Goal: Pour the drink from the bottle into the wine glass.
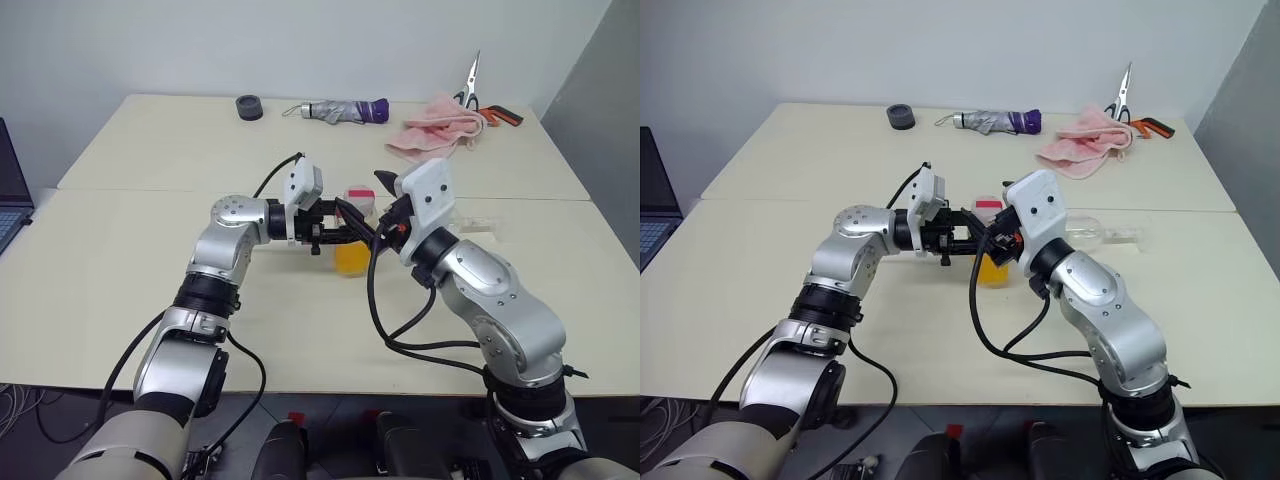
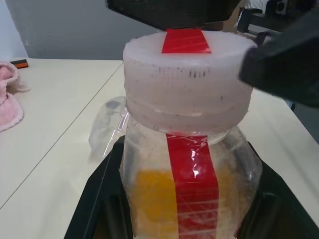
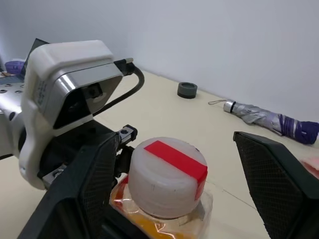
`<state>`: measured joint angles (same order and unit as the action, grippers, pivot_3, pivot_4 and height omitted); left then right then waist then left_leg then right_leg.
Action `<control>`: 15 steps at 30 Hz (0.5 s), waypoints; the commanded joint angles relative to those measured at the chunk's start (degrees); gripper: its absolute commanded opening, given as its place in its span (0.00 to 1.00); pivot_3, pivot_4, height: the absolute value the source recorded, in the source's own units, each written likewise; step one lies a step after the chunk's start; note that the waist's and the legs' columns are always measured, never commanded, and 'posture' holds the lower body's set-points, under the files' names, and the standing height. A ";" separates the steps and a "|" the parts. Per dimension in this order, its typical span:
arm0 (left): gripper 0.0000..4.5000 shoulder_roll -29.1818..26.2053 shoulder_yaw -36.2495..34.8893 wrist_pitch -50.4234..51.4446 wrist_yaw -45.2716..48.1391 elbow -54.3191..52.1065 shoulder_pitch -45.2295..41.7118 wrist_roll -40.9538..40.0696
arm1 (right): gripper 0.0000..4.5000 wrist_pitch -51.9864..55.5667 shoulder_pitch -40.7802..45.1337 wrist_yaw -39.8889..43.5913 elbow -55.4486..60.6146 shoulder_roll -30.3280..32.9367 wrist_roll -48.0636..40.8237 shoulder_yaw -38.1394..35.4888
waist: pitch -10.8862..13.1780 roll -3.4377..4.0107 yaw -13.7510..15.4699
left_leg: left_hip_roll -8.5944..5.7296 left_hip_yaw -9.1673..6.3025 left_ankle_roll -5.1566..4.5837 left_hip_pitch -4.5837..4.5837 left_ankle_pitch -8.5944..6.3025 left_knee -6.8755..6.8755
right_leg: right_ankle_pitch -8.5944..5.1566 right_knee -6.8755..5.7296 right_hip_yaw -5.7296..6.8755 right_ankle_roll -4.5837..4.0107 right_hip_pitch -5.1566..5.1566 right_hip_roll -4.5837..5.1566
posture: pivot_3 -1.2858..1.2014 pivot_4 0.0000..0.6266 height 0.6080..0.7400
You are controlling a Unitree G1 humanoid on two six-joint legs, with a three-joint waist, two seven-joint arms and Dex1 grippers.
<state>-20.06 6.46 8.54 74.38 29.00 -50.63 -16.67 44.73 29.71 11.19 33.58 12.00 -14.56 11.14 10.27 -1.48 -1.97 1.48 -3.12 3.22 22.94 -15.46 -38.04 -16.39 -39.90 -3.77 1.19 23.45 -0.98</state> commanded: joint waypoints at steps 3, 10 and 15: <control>0.43 -0.04 -1.03 -1.63 0.03 -1.62 -1.92 -0.51 | 0.86 -1.05 0.77 0.07 0.59 -1.27 0.42 -0.01 | 0.00 0.00 -0.02 | 0.01 -0.01 0.00 -0.01 0.00 0.00 | 0.00 -0.01 0.01 0.00 0.00 -0.01 | 0.52 0.24 1.00; 0.43 -0.22 -1.11 -1.56 -0.20 -2.07 -1.65 -0.50 | 0.60 -0.31 1.13 1.02 -0.23 -2.15 -0.66 -0.34 | 0.00 0.00 -0.02 | 0.00 -0.01 0.00 -0.01 0.00 0.00 | 0.00 -0.02 0.01 0.00 0.00 -0.01 | 0.52 0.24 1.00; 0.43 -0.23 -1.09 -1.45 -0.21 -2.36 -1.51 -0.55 | 0.41 -1.62 1.12 2.49 -0.57 -2.59 -1.25 -0.42 | 0.00 0.00 -0.02 | 0.00 -0.01 0.00 -0.01 0.00 0.00 | 0.00 -0.02 0.01 0.00 0.00 -0.01 | 0.52 0.24 1.00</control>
<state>-20.08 6.44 8.16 74.33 28.99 -50.61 -16.59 44.51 29.84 12.50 31.87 9.97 -14.75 11.06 10.27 -1.48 -2.00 1.48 -3.13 3.22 22.93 -15.46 -38.04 -16.39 -39.92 -3.76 1.19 23.45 -0.99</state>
